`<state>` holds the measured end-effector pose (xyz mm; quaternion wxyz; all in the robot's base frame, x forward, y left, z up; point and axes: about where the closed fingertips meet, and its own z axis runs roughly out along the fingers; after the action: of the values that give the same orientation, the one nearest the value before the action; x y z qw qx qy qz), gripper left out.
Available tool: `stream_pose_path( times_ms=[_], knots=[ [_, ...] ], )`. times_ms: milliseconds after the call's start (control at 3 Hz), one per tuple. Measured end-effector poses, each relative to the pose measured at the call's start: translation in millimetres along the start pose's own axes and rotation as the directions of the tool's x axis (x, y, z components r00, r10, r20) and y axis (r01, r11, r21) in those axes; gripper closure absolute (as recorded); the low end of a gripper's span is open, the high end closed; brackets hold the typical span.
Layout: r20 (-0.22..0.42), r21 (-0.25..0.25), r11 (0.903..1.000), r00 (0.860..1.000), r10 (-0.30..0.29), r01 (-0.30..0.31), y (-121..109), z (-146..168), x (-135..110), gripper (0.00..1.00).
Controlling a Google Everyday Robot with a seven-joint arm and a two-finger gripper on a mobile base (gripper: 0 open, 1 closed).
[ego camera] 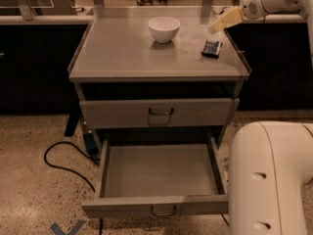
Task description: Place rxbar blueberry into middle drawer
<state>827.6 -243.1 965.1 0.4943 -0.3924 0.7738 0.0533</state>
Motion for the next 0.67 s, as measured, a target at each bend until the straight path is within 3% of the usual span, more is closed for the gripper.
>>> stream_pose_path(
  times_ms=[333, 667],
  knots=[
    [0.001, -0.030, 0.9992, 1.000, 0.027, -0.027, 5.0, 13.2, 14.5, 0.00],
    [-0.010, -0.094, 0.9902, 0.995, 0.103, -0.104, 16.3, 37.3, 50.7, 0.00]
  ],
)
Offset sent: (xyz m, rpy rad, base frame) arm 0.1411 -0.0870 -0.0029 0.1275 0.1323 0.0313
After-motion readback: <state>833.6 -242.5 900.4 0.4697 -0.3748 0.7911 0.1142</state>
